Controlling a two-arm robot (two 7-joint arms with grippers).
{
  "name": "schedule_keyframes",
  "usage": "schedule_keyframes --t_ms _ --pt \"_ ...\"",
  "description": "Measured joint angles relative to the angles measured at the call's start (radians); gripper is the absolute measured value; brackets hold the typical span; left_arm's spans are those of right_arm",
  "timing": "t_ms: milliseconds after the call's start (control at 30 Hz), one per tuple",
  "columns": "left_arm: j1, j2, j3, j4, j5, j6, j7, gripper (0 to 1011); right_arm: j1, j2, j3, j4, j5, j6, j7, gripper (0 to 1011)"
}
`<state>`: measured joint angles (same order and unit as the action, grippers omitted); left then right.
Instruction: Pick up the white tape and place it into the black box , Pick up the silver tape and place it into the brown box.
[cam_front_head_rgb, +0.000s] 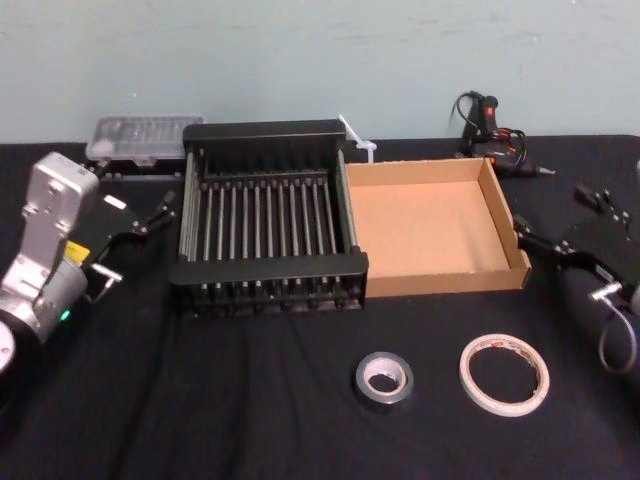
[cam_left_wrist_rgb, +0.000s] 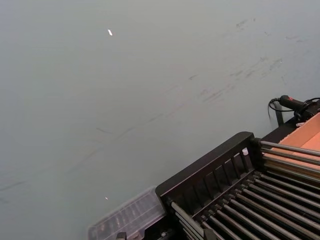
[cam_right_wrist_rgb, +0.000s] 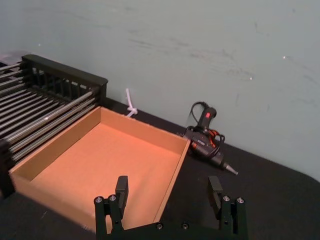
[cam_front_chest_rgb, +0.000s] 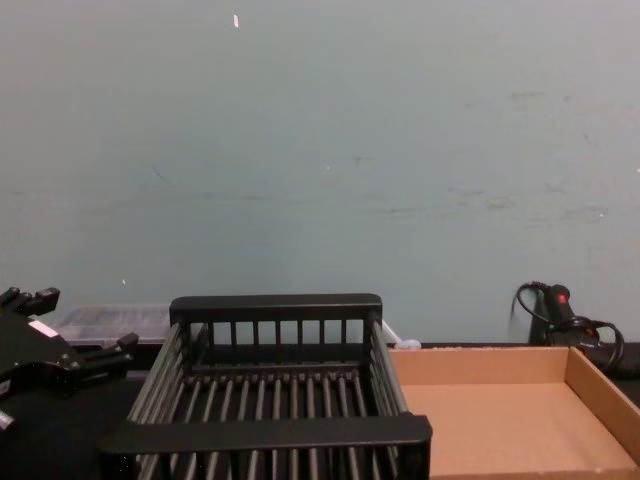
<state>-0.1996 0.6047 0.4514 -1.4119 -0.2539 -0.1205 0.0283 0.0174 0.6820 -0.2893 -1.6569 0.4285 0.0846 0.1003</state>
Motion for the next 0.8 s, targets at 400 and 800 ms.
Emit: schedule_keyframes --t_ms 400,800 --pt "0.000 0.000 0.000 0.000 0.000 0.000 0.000 1001 -0.146 0.080 0.083 -0.120 0.043 0.067 0.054 1002" --pt "0.000 0.000 0.000 0.000 0.000 0.000 0.000 1002 -0.215 0.103 0.105 -0.166 0.060 0.160 0.105 1002"
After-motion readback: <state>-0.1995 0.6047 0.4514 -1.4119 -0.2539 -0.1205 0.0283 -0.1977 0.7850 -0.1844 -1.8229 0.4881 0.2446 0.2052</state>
